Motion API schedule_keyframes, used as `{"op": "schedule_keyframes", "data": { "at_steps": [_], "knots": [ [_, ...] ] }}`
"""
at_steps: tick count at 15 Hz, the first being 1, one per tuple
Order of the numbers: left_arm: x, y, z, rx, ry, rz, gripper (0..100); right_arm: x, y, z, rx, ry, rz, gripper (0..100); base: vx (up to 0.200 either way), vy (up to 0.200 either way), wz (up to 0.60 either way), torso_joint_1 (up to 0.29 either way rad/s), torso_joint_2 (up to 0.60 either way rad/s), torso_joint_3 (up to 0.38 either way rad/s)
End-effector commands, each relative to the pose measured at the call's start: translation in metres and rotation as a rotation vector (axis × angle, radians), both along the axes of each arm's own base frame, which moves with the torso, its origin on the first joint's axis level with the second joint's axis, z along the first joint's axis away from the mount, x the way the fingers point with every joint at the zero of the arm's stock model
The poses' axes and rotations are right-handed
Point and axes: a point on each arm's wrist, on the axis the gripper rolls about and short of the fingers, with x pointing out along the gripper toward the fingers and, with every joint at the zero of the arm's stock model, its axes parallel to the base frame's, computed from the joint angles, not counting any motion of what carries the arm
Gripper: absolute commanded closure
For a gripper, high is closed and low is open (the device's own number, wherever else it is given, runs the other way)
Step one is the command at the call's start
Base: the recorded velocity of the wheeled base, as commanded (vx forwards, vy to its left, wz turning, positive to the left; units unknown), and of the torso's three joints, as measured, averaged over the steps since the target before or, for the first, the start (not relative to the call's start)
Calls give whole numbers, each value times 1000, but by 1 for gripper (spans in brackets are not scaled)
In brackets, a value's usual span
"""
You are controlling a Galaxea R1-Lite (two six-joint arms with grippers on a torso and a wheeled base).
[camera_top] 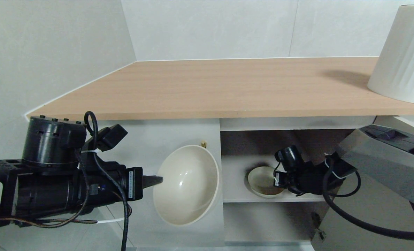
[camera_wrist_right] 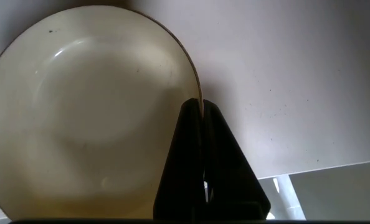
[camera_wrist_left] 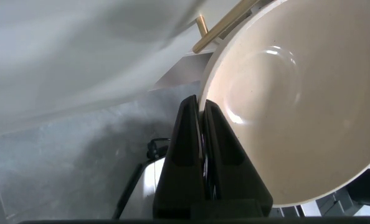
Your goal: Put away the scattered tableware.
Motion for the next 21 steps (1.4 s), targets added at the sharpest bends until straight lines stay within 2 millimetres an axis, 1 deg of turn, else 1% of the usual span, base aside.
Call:
{"op": "schedule_keyframes", "data": {
  "at_steps": [1,5,6,14,16,18,19,21],
  "knots": [
    [0,0,0,0,2,0,100,1,0,1,2,-6,-2,100,0,0,0,0,0,0],
    [0,0,0,0,1,0,100,4,-2,-1,2,-25,-12,100,0,0,0,0,0,0],
    [0,0,0,-1,-1,0,100,4,-2,-1,2,-25,-12,0,0,0,0,0,0,0],
    [1,0,0,0,1,0,100,3,-2,2,5,-27,-11,0,0,0,0,0,0,0],
    [2,-1,-1,2,3,-1,100,-2,-3,5,3,-24,-8,0,0,0,0,0,0,0],
    [4,-5,-6,24,14,-19,100,-20,-1,25,41,-18,55,0,0,0,0,0,0,0],
    [5,-8,-10,45,21,-37,100,-31,1,39,75,-22,101,0,0,0,0,0,0,0],
    [3,-20,-20,92,40,-72,100,-56,5,63,124,-16,226,0,0,0,0,0,0,0]
  ]
}}
